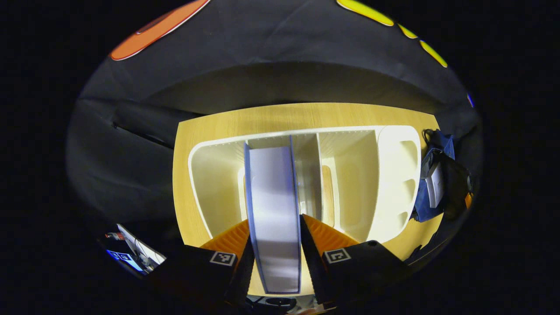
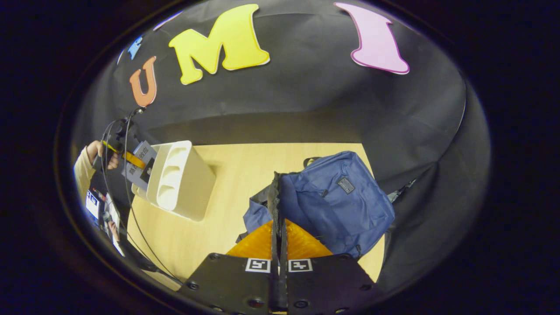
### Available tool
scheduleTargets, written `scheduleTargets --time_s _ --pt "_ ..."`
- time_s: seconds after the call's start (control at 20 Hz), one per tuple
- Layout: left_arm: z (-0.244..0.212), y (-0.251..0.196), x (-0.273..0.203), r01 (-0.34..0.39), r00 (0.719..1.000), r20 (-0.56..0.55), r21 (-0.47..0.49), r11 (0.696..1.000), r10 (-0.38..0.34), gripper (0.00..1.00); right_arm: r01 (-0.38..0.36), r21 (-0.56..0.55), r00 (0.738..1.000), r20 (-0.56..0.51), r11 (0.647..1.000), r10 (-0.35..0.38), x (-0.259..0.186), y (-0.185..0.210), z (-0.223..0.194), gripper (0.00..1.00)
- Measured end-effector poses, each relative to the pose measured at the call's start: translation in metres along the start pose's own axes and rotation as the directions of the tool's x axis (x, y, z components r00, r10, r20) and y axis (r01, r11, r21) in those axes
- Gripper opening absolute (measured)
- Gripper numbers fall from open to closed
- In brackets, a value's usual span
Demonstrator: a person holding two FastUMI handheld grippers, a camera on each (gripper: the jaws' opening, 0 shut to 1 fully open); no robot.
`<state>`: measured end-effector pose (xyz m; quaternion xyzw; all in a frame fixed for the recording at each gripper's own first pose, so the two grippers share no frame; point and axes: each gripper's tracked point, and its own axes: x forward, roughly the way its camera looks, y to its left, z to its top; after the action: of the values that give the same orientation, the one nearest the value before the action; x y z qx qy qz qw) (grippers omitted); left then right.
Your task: Open the schoolbag, grab two books from the bookshelf and put them into the schoolbag.
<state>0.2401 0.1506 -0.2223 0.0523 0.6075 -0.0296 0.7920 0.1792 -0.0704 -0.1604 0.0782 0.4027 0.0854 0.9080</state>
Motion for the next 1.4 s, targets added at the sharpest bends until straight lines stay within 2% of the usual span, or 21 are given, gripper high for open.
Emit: scheduleTargets --time_s 0.05,0.15,0.2,0.25,0.4,0.75,1.2,1.4 --pt "0.001 -0.002 0.002 0.012 1.000 0.002 -0.002 1.000 -0.012 0.63 0.000 0.001 1.000 -0.002 1.000 0.000 0.000 0.000 -0.001 0.00" --pt "0.001 -0.010 0.002 0.046 0.999 0.001 -0.002 0.999 -0.046 0.53 -0.006 0.011 1.000 -0.003 1.000 0.006 0.002 0.001 -0.002 0.00" --pt "-0.001 -0.015 0.003 0.062 0.998 -0.007 -0.003 0.998 -0.062 0.55 -0.008 0.014 1.000 -0.003 1.000 0.008 0.002 0.001 -0.003 0.00" --pt "-0.004 -0.016 0.001 0.069 0.998 -0.013 -0.013 0.998 -0.069 0.48 -0.010 0.014 1.000 -0.003 1.000 0.010 0.002 0.001 -0.003 0.00" --pt "-0.011 -0.018 -0.010 0.076 0.997 -0.011 -0.047 0.996 -0.076 0.47 -0.020 0.013 1.000 0.002 1.000 0.020 0.001 0.000 -0.005 0.00" --pt "-0.038 -0.028 -0.076 0.104 0.993 0.057 -0.096 0.990 -0.099 0.46 -0.071 0.017 0.997 0.012 0.997 0.071 0.000 0.000 -0.007 0.00" --pt "-0.102 -0.039 -0.158 0.095 0.992 0.091 -0.126 0.987 -0.084 0.45 -0.124 0.001 0.992 0.037 0.992 0.124 0.001 -0.009 -0.012 0.00" --pt "-0.130 -0.062 -0.185 0.133 0.987 0.109 -0.140 0.981 -0.118 0.45 -0.151 -0.006 0.988 0.034 0.989 0.151 0.002 -0.008 -0.017 0.00"
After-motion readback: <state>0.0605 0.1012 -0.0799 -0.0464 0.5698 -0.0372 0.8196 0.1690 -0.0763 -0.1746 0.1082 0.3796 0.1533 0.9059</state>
